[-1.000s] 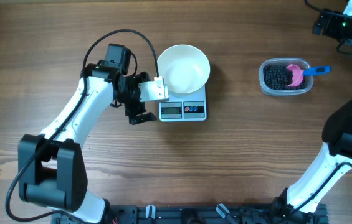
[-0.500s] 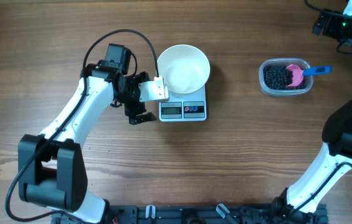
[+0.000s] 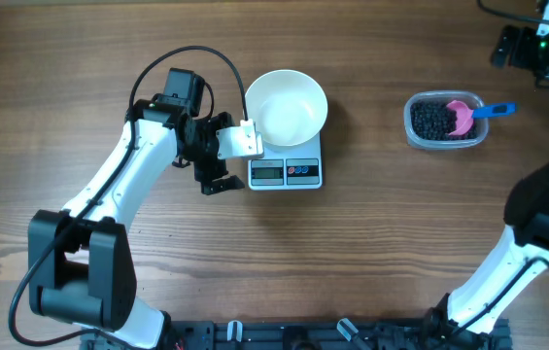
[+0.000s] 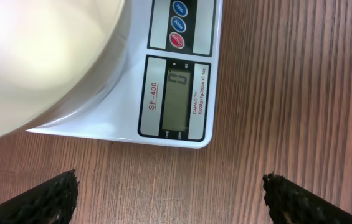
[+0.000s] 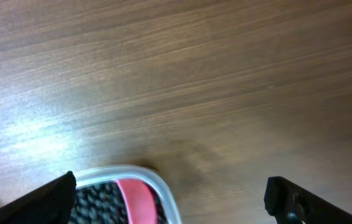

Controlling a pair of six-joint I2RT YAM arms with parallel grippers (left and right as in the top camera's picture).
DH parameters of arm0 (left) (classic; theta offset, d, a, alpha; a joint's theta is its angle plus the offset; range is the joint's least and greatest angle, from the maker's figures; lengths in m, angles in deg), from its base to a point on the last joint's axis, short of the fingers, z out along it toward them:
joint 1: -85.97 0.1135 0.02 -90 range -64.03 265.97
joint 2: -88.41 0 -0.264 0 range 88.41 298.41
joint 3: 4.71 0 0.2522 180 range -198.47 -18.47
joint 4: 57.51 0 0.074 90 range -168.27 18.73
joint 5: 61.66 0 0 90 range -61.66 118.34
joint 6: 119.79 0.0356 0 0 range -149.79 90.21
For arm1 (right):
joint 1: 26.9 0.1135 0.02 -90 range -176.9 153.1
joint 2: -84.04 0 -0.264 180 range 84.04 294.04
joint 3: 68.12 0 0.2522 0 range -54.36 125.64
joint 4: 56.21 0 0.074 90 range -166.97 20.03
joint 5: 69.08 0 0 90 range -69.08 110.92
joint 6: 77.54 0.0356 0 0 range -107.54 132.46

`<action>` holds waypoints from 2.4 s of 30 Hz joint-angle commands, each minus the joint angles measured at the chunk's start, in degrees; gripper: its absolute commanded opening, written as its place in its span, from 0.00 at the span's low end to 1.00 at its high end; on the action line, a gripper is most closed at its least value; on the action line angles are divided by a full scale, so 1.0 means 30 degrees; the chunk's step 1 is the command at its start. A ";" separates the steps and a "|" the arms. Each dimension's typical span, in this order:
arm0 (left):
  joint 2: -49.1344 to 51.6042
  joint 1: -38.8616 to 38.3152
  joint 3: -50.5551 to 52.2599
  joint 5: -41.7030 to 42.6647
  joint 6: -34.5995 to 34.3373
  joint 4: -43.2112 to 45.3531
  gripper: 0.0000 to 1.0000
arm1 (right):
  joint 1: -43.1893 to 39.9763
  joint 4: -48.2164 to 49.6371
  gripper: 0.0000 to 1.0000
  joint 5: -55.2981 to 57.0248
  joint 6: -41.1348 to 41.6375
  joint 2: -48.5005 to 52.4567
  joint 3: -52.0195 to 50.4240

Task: Scoop item into bowl and weigh 150g on scale
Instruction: 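Move the right gripper to the bean tub and grasp the blue scoop handle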

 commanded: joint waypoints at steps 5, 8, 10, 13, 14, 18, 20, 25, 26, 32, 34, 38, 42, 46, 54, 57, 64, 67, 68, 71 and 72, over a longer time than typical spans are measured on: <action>-0.0138 0.0007 0.0146 0.0444 -0.0182 0.0000 1.00 | -0.2259 -0.2776 1.00 -0.3534 -0.1253 -0.3366 0.0386; -0.0138 0.0007 0.0146 0.0444 -0.0182 0.0000 1.00 | -0.2463 -0.2732 1.00 -0.4532 -0.2011 -0.3140 -0.1770; -0.0138 0.0007 0.0146 0.0444 -0.0182 0.0000 1.00 | -0.2441 -0.1945 1.00 -0.4707 -0.2208 -0.3096 -0.3388; -0.0138 0.0007 0.0146 0.0444 -0.0182 0.0000 1.00 | -0.2412 0.0066 1.00 -0.6047 -0.3009 -0.3089 -0.6076; -0.0138 0.0007 0.0146 0.0444 -0.0182 0.0000 1.00 | -0.2404 0.0619 1.00 -0.6397 -0.2973 -0.3089 -0.6812; -0.0138 0.0007 0.0146 0.0444 -0.0182 0.0000 1.00 | -0.2390 0.2922 1.00 -0.6448 -0.1851 -0.3089 -0.9063; -0.0138 0.0007 0.0146 0.0444 -0.0182 0.0000 1.00 | -0.2375 0.4007 0.99 -0.6630 -0.0852 -0.3089 -1.0018; -0.0138 0.0007 0.0146 0.0444 -0.0182 0.0000 1.00 | -0.1916 0.5865 0.91 -0.7890 -0.0874 -0.3089 -1.1380; -0.0138 0.0007 0.0146 0.0444 -0.0182 -0.0007 1.00 | -0.1734 0.5931 0.82 -0.7898 -0.0852 -0.3089 -1.1453; -0.0138 0.0007 0.0146 0.0444 -0.0182 -0.0007 1.00 | -0.0838 0.6018 0.63 -0.7970 -0.0386 -0.3096 -1.1336; -0.0138 0.0007 0.0146 0.0444 -0.0182 0.0000 1.00 | -0.0627 0.5967 0.62 -0.7970 0.0095 -0.3111 -1.1242; -0.0138 0.0007 0.0146 0.0444 -0.0182 -0.0007 1.00 | -0.0262 0.5836 0.62 -0.7963 0.0204 -0.3133 -1.1227; -0.0138 0.0007 0.0146 0.0444 -0.0182 -0.0007 1.00 | 0.0117 0.5705 0.60 -0.8116 0.0255 -0.3126 -1.1227; -0.0138 0.0007 0.0146 0.0444 -0.0182 0.0000 1.00 | 0.0182 0.5617 0.55 -0.7934 0.0561 -0.3133 -1.1227; -0.0138 0.0007 0.0146 0.0444 -0.0182 0.0000 1.00 | 0.0182 0.5472 0.41 -0.5100 0.0481 -0.3133 -1.1220; -0.0138 0.0007 0.0146 0.0444 -0.0182 0.0000 1.00 | 0.0168 0.5158 0.44 -0.5158 0.0525 -0.3330 -1.0790; -0.0138 0.0007 0.0146 0.0444 -0.0182 0.0000 1.00 | 0.0168 0.4903 0.42 -0.6156 0.1151 -0.3599 -1.0440; -0.0138 0.0007 0.0146 0.0444 -0.0182 0.0000 1.00 | 0.0146 0.4874 0.43 -0.5683 0.1049 -0.3599 -1.0440; -0.0138 0.0007 0.0146 0.0444 -0.0182 0.0000 1.00 | 0.0146 0.4816 0.47 -0.5151 0.1049 -0.3599 -1.0440; -0.0138 0.0007 0.0146 0.0444 -0.0182 0.0000 1.00 | 0.0124 0.4677 0.52 -0.4284 0.1005 -0.3599 -1.0433; -0.0138 0.0007 0.0146 0.0444 -0.0182 -0.0007 1.00 | 0.0124 0.4648 0.52 -0.4299 0.1071 -0.3599 -1.0382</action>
